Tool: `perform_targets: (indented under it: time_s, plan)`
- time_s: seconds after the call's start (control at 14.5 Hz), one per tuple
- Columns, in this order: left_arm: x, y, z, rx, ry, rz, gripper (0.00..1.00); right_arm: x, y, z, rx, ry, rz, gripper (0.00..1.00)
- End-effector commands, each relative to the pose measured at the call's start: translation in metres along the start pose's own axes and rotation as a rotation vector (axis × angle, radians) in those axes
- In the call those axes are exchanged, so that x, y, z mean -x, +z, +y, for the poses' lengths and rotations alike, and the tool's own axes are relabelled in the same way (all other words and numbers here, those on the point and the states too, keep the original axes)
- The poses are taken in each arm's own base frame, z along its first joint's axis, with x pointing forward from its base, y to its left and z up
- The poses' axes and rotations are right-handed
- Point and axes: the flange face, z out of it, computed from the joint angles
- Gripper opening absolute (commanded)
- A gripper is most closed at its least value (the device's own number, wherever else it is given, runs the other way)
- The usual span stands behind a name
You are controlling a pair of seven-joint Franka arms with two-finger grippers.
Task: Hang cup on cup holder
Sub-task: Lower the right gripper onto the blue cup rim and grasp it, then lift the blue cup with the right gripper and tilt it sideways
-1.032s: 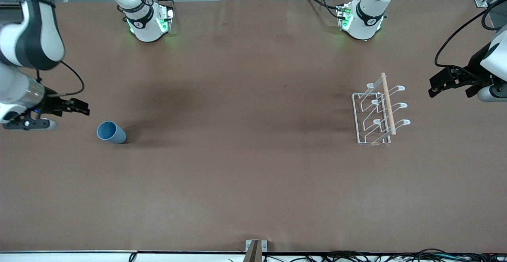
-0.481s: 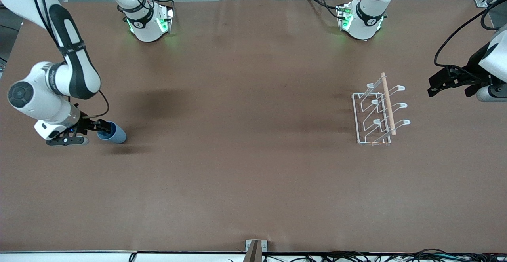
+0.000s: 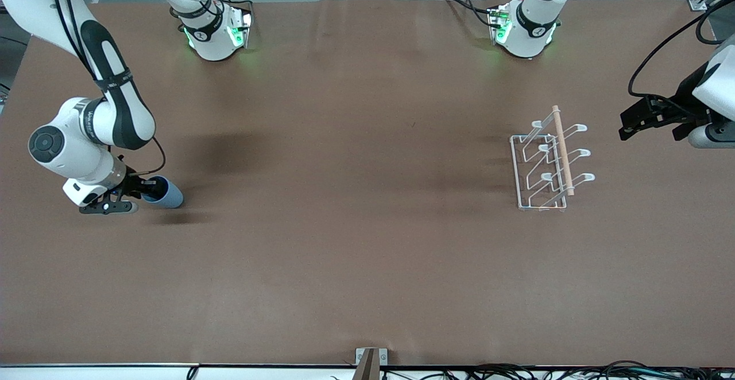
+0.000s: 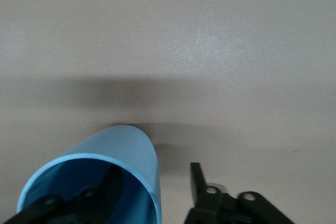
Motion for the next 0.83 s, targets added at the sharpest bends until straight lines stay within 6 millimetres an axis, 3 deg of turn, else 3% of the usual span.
perform_targets:
  time_s: [0.0,0.21,0.34,0.48,0.62,0.76]
  plan:
    - [0.002,-0.001,0.002,0.0,0.011,-0.004,1.0,0.002,-0.004,0.001,0.001,-0.007,0.004,0.01]
    - [0.003,0.0,0.004,0.0,0.022,-0.008,1.0,-0.003,-0.01,0.0,0.002,-0.011,0.018,0.0]
    - [0.003,0.0,0.005,0.0,0.025,-0.013,1.0,-0.012,-0.025,0.002,-0.004,-0.038,-0.012,0.0]
    - [0.003,0.0,0.006,0.0,0.025,-0.013,1.0,-0.029,-0.059,0.001,-0.022,-0.04,-0.077,0.01]
    - [0.003,0.0,0.006,0.0,0.023,-0.013,1.0,-0.046,-0.107,-0.002,-0.042,-0.049,-0.148,0.01]
    - [0.003,0.0,0.006,0.0,0.026,-0.013,1.0,-0.054,-0.148,-0.021,-0.115,-0.038,-0.174,0.01]
